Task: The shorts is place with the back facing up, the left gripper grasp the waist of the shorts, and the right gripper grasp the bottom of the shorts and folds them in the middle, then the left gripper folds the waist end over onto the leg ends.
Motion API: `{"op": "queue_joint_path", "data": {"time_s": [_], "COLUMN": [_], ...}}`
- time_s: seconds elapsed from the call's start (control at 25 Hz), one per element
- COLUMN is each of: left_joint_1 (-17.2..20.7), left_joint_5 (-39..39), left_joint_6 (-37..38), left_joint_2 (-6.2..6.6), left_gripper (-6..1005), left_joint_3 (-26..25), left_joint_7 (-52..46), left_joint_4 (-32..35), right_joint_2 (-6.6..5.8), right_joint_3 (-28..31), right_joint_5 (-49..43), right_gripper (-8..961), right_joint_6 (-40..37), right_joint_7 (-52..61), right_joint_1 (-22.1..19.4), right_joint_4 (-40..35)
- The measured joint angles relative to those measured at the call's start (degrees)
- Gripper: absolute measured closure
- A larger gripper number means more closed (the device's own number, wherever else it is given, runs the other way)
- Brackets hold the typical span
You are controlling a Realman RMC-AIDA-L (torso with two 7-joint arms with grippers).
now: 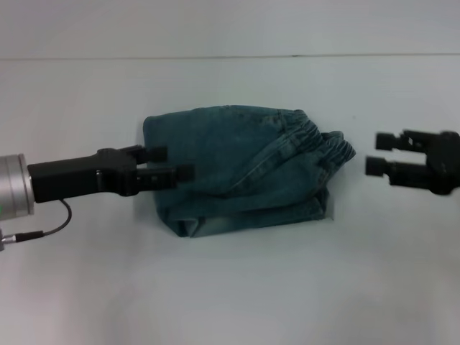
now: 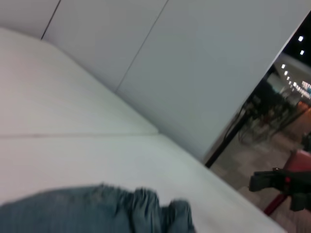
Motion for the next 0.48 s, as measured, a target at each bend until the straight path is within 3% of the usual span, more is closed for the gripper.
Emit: {"op": "queue_joint_path", "data": {"time_s": [0.24, 0.48], "left_joint_1": [0.2, 0.0], "left_joint_5": [3.7, 4.8], "left_joint_6": [0.5, 0.6], "left_joint_2": [-0.02, -0.02], "left_gripper": [47, 47], "left_joint_3": [-0.9, -0.7], "left_joint_7": [-0.3, -0.6], "left_joint_4": [0.2, 0.2], "right_joint_2": [-0.27, 0.01], "right_joint_3": [0.3, -0.2], "right_joint_5": [-1.4, -1.6], "right_gripper": [235, 235], "right_joint_6": [2.0, 2.7], "right_joint_7": [-0.6, -0.6], "right_joint_1": [-3.3, -3.5], "right_joint_4": [-0.2, -0.3]}}
